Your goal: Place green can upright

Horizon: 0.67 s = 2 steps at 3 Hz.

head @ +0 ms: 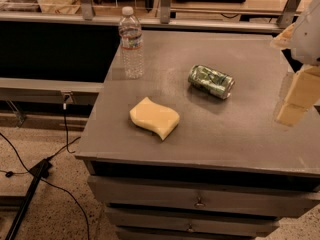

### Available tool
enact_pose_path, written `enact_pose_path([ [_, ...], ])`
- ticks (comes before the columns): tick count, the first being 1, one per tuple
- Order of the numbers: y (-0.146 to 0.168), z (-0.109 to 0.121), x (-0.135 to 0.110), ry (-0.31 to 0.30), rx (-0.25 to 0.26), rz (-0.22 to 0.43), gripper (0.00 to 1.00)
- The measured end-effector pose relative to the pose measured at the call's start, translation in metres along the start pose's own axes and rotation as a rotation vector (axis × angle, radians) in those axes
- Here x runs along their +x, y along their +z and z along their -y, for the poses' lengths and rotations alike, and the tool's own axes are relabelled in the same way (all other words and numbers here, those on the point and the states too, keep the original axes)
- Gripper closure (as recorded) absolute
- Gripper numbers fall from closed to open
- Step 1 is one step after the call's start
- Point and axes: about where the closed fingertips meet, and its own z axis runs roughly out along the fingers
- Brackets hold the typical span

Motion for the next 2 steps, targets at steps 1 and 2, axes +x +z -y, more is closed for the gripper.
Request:
enact_pose_path([
  [1, 0.0, 0.0, 0.0, 0.0, 0.0, 0.0, 0.0],
  [2, 0.005, 0.008, -0.011, 0.008, -0.006, 0.046, 0.0],
])
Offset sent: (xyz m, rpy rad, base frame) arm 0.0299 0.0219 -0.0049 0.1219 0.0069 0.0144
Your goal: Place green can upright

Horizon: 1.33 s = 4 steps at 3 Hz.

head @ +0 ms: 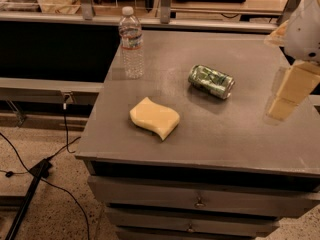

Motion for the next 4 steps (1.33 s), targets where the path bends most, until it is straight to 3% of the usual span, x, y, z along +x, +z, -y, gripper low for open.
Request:
enact_pose_path([
  [1, 0.022, 0.027, -0.024, 0.023, -0.024, 0.033, 0.0],
  [2, 0.052, 0.056, -0.052, 0.06, -0.062, 0.021, 0.0],
  [4, 0.133, 0.117, -0.102, 0.16, -0.075, -0.112, 0.0],
])
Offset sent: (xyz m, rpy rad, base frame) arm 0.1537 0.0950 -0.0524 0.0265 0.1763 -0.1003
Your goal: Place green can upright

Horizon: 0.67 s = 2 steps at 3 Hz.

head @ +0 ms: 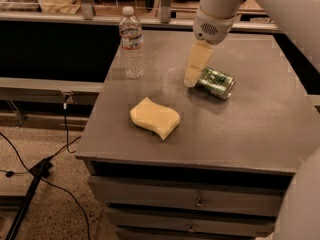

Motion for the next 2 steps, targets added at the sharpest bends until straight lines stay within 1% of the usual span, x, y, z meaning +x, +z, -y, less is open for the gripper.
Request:
enact_pose_path([
  [1, 0.019, 0.007, -0.011, 0.016, 0.002, -0.025, 0.0],
  [2, 0.039, 0.012, -0.011, 0.041, 0.023, -0.081, 0.0],
])
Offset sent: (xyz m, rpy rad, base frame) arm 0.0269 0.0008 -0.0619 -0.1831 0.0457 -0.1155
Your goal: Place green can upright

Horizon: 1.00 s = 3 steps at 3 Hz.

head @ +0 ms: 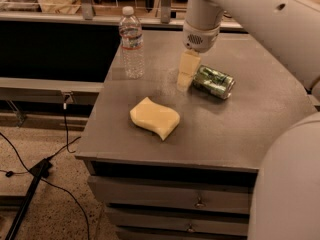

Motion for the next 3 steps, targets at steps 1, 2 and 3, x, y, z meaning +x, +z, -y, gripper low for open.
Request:
enact_pose_path([
  [1, 0.02, 0.002, 0.008, 0.033, 0.021, -0.071, 0.0],
  [2, 0.034, 0.006, 0.02, 0.077, 0.016, -0.1, 0.13],
  [3, 0.042, 0.008, 0.028, 0.094, -0.027, -0.095, 0.31],
])
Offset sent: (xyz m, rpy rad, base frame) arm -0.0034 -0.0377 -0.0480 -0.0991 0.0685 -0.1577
